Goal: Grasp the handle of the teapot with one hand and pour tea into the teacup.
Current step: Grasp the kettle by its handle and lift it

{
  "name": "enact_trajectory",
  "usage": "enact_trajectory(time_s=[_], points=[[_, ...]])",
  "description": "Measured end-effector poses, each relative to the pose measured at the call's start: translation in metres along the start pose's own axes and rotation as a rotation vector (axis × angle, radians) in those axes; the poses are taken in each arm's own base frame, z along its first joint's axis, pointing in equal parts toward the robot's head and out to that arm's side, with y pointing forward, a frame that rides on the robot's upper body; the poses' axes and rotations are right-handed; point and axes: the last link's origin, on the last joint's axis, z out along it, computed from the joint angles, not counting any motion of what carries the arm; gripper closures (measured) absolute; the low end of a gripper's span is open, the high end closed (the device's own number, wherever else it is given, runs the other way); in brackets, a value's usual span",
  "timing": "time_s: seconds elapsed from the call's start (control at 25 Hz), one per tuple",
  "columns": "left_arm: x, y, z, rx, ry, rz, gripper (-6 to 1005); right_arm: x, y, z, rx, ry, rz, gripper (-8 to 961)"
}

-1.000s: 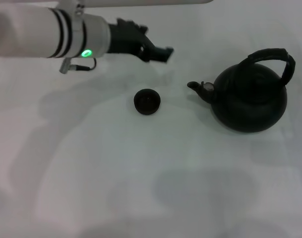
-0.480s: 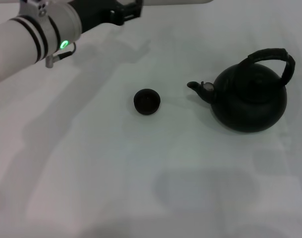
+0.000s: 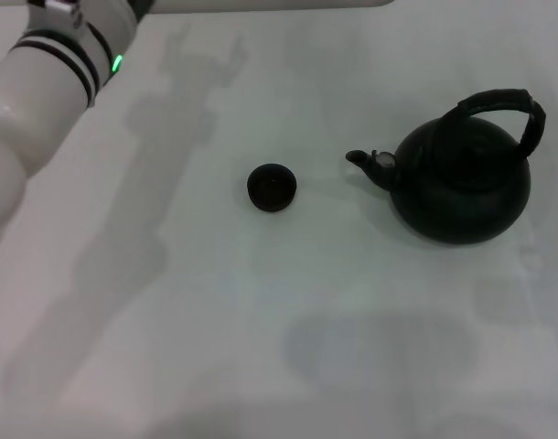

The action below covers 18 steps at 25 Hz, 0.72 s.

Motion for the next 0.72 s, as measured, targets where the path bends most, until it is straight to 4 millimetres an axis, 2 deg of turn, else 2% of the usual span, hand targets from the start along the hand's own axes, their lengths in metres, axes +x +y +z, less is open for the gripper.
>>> enact_trajectory(time_s=[0.2, 0.48, 0.72], points=[[0.001, -0.009, -0.003, 0.075, 0.070, -0.137, 139, 0.000, 0.001, 0.000, 0.000, 0.001, 0.002, 132], [-0.016, -0.030, -0.015, 0.156, 0.187, -0.372, 139, 0.001, 0.001, 0.000, 0.000, 0.003, 0.004, 137], [-0.034, -0.025, -0.034, 0.147, 0.331, -0.319, 139, 0.001, 0.001, 0.000, -0.001, 0.003, 0.006, 142]])
